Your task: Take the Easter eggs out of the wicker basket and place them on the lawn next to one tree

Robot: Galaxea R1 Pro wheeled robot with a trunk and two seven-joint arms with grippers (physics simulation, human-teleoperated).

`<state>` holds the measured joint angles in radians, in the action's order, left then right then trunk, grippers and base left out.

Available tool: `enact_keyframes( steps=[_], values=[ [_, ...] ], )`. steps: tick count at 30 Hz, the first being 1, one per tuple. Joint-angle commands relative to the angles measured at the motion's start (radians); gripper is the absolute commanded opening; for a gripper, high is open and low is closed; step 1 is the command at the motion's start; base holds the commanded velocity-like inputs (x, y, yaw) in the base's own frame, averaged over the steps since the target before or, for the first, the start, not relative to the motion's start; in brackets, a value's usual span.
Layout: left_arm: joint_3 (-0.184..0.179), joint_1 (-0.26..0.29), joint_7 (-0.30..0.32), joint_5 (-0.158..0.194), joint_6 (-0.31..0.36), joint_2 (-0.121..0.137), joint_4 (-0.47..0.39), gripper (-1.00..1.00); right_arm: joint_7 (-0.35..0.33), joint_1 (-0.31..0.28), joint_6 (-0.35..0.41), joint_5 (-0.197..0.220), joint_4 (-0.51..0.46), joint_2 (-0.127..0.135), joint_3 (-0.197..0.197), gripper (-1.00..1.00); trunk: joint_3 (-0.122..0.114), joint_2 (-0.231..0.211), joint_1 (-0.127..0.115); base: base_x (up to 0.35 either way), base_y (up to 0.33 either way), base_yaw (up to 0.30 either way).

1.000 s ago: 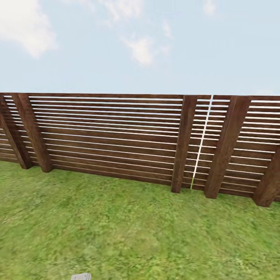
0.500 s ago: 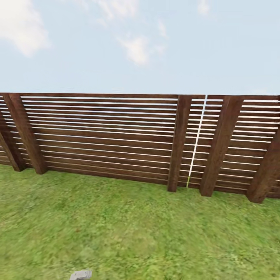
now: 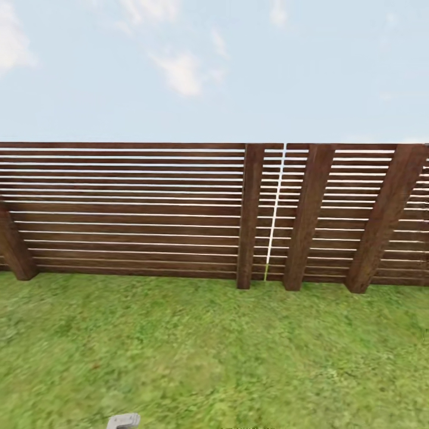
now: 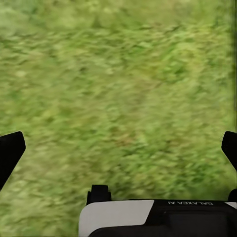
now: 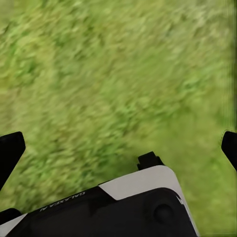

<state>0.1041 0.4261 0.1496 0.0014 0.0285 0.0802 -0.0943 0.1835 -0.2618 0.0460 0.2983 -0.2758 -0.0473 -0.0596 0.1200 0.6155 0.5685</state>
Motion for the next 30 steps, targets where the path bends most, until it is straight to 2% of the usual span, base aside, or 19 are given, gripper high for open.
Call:
enact_keyframes(
  steps=[1,30],
  values=[
    [0.008,0.0,0.005,0.0,0.003,0.001,-0.001,1.0,0.002,0.0,0.005,-0.001,-0.002,-0.001,-0.006,1.0,0.002,0.002,0.0,0.0,0.0,-0.274],
    [0.009,-0.001,0.011,0.002,0.002,0.0,-0.001,1.0,0.001,0.0,0.014,-0.001,0.0,0.0,-0.006,1.0,0.029,0.002,0.0,0.0,0.0,-0.244]
  ],
)
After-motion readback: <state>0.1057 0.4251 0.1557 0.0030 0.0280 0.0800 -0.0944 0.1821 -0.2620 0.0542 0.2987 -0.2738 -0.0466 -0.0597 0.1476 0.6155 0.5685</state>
